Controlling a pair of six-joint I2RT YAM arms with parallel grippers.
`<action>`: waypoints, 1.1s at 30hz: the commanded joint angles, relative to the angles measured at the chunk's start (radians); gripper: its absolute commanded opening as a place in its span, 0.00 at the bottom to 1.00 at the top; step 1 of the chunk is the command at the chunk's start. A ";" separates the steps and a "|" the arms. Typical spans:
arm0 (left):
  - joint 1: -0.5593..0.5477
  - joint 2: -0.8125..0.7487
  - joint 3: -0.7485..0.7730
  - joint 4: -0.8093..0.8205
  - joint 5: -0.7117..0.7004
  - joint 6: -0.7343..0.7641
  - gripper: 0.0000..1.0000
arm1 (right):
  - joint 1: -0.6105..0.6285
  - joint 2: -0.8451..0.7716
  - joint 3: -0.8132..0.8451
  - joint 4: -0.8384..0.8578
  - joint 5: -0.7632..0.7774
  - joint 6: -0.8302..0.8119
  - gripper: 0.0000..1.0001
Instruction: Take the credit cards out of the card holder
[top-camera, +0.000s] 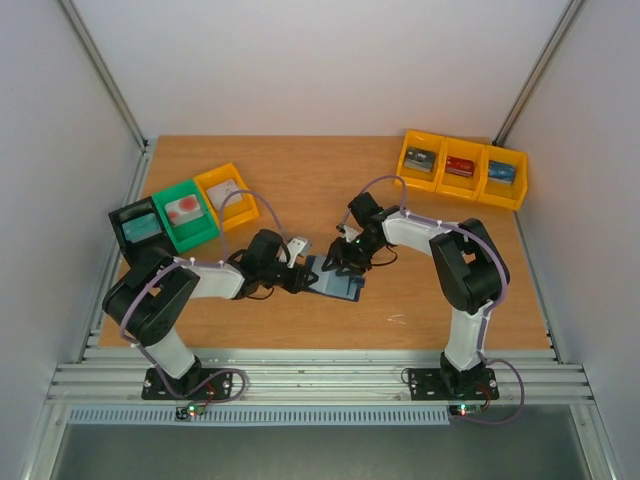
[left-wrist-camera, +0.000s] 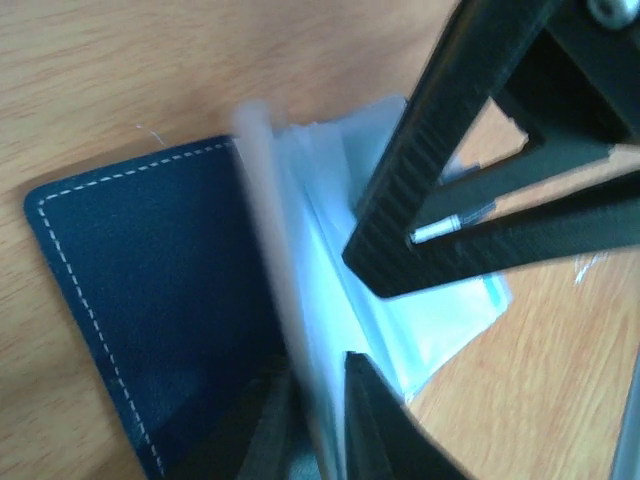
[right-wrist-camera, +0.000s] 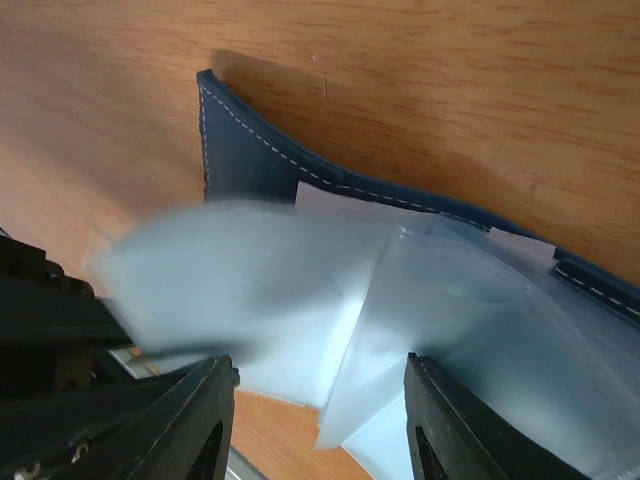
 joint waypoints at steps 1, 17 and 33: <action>-0.013 0.018 0.031 0.095 -0.009 0.001 0.04 | -0.005 -0.001 0.023 0.004 -0.004 -0.007 0.49; -0.011 -0.305 -0.008 0.137 -0.115 0.384 0.00 | -0.285 -0.374 -0.097 -0.075 -0.052 -0.249 0.62; -0.005 -0.733 0.120 0.058 0.027 0.612 0.00 | -0.246 -0.723 -0.021 0.127 -0.274 -0.401 0.67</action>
